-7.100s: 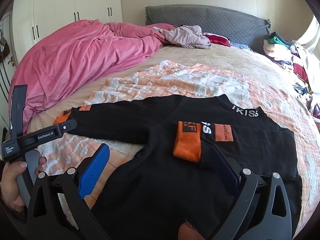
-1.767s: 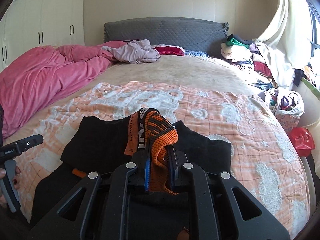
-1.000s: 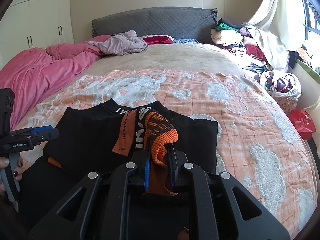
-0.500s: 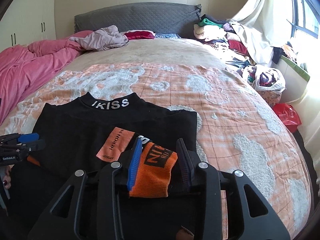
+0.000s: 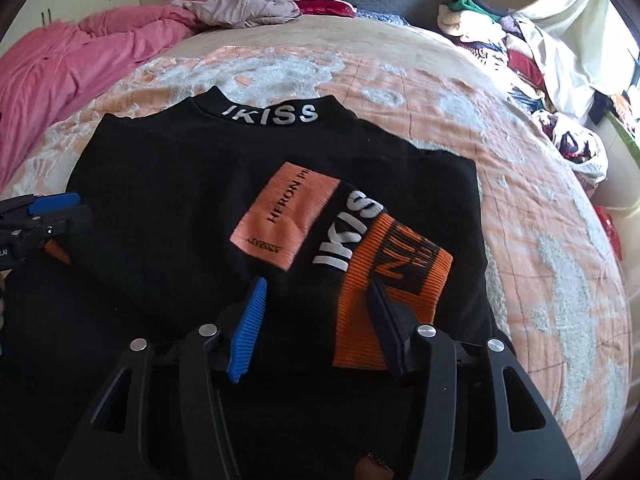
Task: Fold small clothes
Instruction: 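Lay the cuff on the sweatshirt body and open the right tool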
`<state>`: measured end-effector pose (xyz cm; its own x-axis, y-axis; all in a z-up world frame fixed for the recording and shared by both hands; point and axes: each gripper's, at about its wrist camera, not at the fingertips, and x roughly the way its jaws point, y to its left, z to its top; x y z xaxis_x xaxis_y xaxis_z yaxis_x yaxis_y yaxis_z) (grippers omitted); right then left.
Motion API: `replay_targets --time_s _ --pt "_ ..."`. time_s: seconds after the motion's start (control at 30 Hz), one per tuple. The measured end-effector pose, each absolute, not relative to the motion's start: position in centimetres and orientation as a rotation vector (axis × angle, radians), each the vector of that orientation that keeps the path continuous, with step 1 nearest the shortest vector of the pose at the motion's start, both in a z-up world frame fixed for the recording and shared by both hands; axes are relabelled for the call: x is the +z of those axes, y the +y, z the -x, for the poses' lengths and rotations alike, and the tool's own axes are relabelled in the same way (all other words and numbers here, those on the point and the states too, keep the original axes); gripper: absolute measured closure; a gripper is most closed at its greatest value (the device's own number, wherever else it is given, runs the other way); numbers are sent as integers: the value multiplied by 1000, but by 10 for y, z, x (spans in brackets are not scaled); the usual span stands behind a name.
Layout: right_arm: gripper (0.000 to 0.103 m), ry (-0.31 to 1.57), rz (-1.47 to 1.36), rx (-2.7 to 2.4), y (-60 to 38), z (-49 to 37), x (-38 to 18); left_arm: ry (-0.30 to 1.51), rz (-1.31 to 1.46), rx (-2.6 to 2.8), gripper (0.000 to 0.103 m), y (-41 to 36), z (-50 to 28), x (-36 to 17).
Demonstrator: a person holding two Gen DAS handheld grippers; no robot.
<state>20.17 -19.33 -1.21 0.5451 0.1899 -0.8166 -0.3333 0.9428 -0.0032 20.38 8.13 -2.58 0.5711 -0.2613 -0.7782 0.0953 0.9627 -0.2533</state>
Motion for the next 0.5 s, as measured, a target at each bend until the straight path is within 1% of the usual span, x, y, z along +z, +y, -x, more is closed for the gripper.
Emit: replay_targets --time_s 0.5 --pt "50 897 114 325 -204 -188 -3 931 201 -198 48 81 -197 -21"
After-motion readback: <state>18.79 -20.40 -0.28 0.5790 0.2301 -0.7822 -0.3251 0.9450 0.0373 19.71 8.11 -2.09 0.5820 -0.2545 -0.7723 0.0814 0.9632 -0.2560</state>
